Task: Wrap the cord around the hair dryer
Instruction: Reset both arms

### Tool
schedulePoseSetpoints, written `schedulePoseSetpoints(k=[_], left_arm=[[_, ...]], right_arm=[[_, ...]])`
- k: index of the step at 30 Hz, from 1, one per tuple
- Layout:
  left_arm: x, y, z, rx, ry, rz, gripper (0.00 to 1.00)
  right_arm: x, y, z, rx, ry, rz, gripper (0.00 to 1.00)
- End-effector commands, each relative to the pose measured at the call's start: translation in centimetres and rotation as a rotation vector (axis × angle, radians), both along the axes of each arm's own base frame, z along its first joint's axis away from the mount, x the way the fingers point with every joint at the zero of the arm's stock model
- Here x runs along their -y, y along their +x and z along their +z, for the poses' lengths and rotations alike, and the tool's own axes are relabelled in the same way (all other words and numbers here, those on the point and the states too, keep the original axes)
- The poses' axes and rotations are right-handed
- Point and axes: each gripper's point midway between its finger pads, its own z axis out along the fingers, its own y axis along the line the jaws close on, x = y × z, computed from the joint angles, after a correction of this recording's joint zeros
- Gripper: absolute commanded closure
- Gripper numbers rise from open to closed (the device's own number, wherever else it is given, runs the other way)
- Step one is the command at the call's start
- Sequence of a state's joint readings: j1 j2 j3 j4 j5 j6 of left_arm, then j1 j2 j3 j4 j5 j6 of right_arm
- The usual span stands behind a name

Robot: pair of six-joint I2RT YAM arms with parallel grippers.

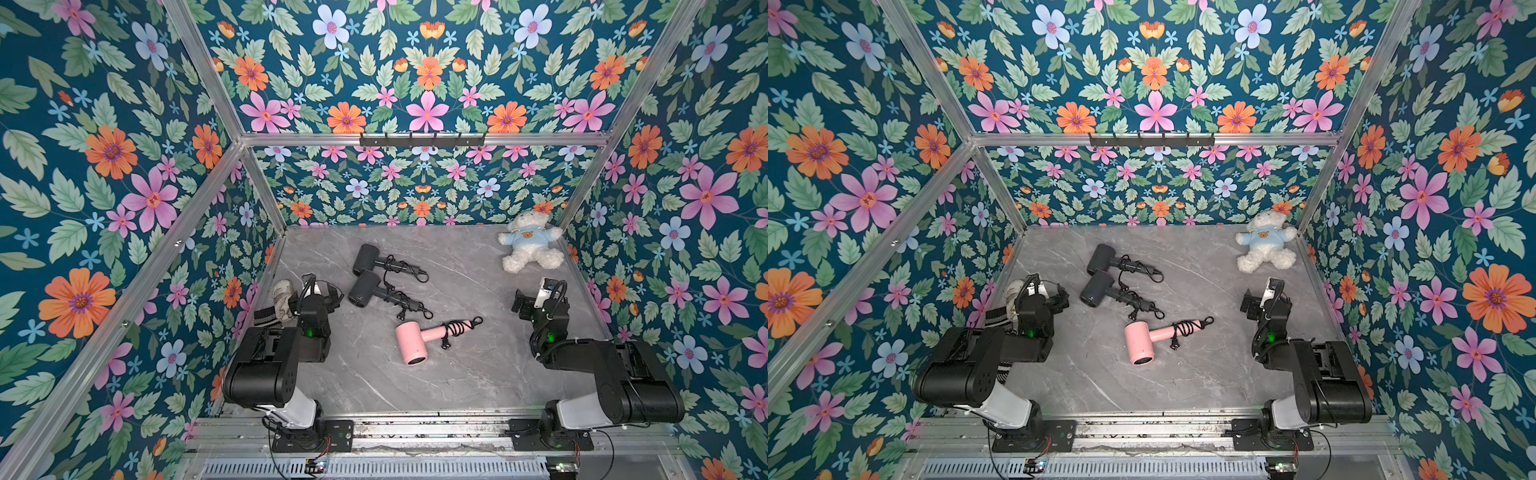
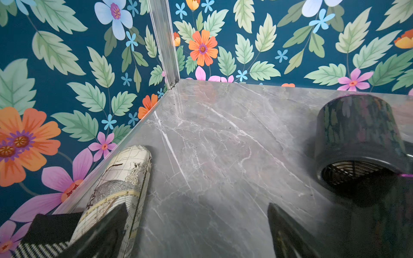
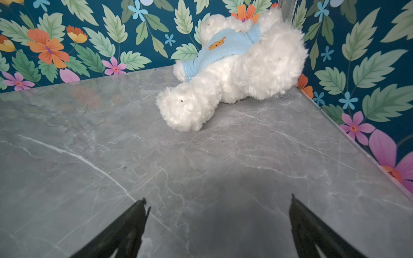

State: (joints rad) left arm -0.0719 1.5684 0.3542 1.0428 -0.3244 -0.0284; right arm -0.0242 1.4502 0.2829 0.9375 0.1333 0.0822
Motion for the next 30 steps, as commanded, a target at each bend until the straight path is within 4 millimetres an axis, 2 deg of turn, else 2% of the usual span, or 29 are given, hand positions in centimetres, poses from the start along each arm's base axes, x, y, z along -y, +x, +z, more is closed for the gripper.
schedulePoseSetpoints(k=[1,30], left_arm=[[0.01,0.13,0.71,0.033,-0.01,0.0,0.01],[0.0,0.37,0.58,0.024,-0.011,0.0,0.01]], right_arm=[[-0.06,0.21,0.35,0.014,0.019,-0.002,0.01],[-0.04,0.23,0.39,0.014,0.02,-0.005,0.01]])
